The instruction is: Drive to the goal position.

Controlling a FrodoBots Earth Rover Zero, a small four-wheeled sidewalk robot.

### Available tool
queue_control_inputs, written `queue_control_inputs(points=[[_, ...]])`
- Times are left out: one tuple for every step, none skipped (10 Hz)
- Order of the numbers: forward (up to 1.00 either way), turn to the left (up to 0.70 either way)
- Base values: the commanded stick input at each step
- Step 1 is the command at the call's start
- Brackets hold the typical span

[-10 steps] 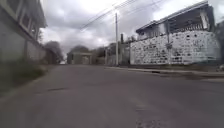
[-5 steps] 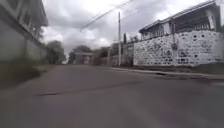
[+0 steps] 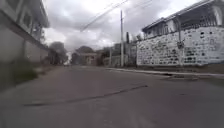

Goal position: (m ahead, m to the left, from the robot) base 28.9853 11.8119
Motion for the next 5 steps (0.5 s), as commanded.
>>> queue_control_inputs(points=[[1.00, 0.40], [1.00, 0.40], [1.00, 0.40], [1.00, 0.40], [1.00, 0.10]])
